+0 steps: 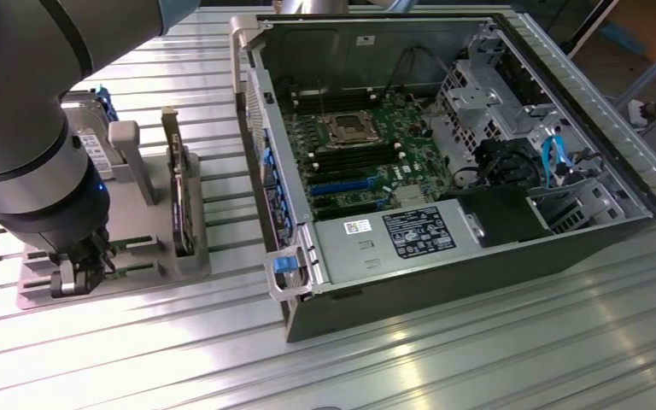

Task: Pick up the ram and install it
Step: 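Pick up the ram and move it above insertion slot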

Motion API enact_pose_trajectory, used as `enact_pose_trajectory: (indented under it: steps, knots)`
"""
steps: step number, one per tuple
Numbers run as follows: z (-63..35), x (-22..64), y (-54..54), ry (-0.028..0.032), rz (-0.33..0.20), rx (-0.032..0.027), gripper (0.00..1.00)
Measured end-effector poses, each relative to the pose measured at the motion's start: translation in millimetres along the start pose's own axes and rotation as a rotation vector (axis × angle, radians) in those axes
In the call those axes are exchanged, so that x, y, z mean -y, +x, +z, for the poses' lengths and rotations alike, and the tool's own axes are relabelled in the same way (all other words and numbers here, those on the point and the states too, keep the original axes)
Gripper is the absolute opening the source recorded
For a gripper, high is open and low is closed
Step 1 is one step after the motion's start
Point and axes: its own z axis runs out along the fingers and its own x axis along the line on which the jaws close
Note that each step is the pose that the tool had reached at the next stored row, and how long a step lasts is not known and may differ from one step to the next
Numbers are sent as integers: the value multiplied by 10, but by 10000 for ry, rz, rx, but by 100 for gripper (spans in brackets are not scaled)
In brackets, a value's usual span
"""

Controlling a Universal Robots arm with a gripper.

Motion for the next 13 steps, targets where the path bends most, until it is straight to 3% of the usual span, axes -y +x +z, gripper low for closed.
enact_pose_trajectory:
  steps: [13]
  knots:
    - [111,4,4,0,-1,0,24]
